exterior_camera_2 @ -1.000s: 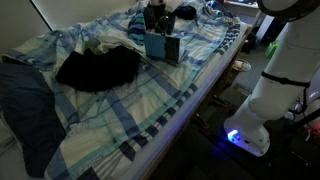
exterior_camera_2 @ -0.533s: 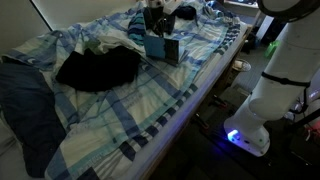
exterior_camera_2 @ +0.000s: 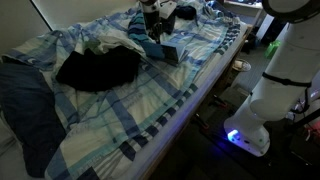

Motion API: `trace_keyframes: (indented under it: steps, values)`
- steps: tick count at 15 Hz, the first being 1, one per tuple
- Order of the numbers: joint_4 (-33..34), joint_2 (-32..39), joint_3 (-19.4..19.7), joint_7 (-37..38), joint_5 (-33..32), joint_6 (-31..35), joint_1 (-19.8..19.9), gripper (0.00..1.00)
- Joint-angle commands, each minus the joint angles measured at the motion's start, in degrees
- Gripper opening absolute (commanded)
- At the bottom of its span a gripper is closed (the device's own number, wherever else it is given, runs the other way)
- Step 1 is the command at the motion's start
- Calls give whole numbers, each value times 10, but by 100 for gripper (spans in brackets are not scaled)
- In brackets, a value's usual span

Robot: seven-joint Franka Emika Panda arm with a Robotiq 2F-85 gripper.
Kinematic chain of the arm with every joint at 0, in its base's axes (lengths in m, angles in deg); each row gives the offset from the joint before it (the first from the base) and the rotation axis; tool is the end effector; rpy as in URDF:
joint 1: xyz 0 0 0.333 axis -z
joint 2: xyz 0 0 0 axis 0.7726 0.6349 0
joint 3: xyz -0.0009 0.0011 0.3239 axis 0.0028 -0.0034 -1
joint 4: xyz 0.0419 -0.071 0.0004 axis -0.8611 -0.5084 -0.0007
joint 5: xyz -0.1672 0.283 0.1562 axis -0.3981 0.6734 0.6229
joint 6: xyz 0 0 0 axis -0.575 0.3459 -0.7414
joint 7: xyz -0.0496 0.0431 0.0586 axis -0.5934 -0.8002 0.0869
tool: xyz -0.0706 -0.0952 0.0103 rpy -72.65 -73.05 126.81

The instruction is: Open the front cover of the book

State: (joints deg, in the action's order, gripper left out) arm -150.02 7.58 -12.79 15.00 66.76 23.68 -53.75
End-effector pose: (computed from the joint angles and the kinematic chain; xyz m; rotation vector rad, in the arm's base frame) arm 0.5567 0.0592 0.4964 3.0040 0.6654 -0.1916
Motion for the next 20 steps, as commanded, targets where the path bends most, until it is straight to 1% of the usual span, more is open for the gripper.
trace_keyframes:
  steps: [1,5,14,20]
  values:
    - [-34,-30,-7,-19,-21,4,-8,5]
    - [-50,-40,-16,-34,-36,1,-18,5]
    - [-74,-21,-21,-26,-78,-7,-28,5]
    - [-97,-24,-29,-29,-98,-12,-39,5]
